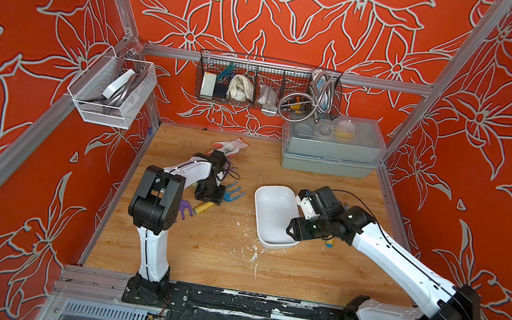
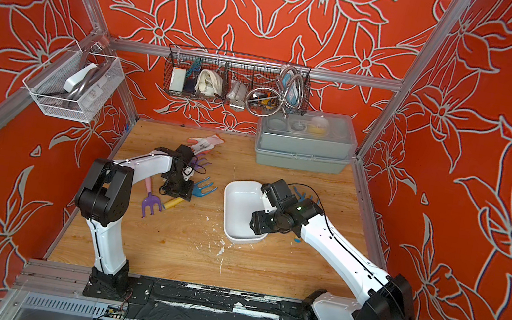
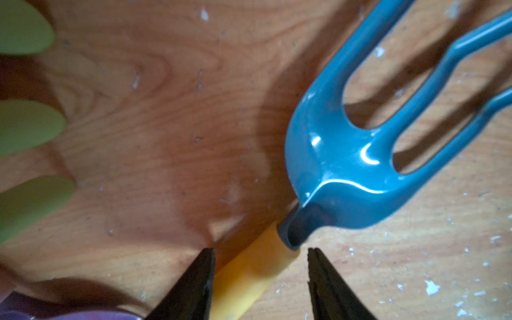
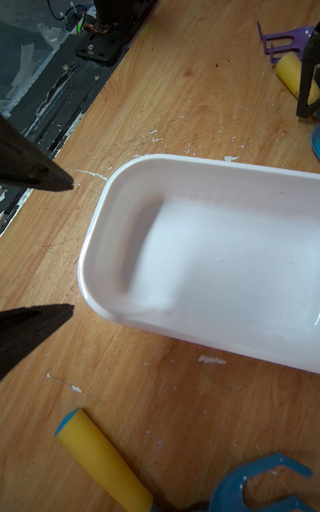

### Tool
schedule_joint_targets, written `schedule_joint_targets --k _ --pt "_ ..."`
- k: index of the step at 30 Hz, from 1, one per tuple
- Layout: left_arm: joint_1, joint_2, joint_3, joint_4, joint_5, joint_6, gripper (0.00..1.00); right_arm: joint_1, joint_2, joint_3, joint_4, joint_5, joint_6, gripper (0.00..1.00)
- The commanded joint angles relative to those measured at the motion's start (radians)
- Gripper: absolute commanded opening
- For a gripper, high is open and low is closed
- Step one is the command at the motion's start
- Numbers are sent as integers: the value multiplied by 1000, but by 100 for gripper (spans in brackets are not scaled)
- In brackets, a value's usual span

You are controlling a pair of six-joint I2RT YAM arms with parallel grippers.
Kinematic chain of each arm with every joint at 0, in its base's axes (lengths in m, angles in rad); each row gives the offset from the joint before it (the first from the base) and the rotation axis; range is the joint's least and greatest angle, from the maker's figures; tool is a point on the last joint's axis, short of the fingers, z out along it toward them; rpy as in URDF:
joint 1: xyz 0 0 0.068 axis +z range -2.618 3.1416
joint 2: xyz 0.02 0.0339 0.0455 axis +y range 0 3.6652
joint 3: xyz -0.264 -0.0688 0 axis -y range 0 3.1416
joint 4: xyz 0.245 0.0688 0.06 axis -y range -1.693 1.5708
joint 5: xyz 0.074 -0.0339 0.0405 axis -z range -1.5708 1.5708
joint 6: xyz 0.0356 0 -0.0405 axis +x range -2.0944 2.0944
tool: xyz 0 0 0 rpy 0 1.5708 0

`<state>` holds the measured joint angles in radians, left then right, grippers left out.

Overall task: Put the rake into the storage box
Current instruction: Pick up the rake at the center of the board.

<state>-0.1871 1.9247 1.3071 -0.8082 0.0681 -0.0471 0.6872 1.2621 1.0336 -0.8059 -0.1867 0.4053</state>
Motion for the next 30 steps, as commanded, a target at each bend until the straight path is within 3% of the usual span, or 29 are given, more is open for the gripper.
schedule_joint_targets --k 1,8,16,22,30 --pt "-27 15 -20 -5 9 -11 54 -3 -6 8 4 -5 -8 65" --pt "-66 -8 -64 -1 25 -66 41 -4 -35 -19 18 3 6 64" --pt "-83 -53 -136 12 93 -157 14 -3 -94 -67 18 56 50 62" --pt "-84 -155 -179 19 167 -242 0 -5 -158 -103 -12 109 78 61" --pt "-96 -374 -148 11 279 -417 0 -8 -229 -144 -29 118 111 64"
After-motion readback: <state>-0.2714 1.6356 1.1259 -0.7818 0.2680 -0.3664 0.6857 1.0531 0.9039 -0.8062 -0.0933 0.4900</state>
